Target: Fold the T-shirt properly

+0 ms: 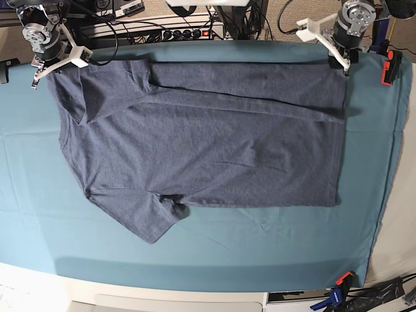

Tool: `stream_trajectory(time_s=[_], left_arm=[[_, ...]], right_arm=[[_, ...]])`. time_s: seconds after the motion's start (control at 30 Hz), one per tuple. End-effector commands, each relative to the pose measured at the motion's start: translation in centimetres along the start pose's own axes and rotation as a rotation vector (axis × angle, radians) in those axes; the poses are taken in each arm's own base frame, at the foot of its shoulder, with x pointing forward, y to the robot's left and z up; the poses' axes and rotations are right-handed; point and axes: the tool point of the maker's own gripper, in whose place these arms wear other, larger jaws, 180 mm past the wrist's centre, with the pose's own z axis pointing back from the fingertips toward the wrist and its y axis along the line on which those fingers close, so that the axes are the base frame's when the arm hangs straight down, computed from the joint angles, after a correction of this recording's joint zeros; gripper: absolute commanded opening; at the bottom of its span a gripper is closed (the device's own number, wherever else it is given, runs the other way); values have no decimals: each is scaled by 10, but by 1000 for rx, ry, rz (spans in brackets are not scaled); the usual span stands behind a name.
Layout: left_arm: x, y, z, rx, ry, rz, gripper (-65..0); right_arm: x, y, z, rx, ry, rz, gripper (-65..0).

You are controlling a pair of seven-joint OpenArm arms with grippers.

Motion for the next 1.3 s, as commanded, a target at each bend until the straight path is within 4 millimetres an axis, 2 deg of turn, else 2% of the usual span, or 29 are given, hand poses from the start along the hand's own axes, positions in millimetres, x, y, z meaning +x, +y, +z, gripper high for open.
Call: stream_trajectory(time_s=[0.0, 0.33, 1.27], left_arm=[[-8, 10, 2, 33, 19, -5, -650], [-28, 16, 3, 40, 61, 63, -650], [-25, 12, 2, 14, 47, 84, -650]], right_arm=[[-6, -13, 2, -39, 23, 18, -650], [-6, -10, 2, -24, 22, 29, -650], [-6, -10, 2, -24, 21, 27, -650]])
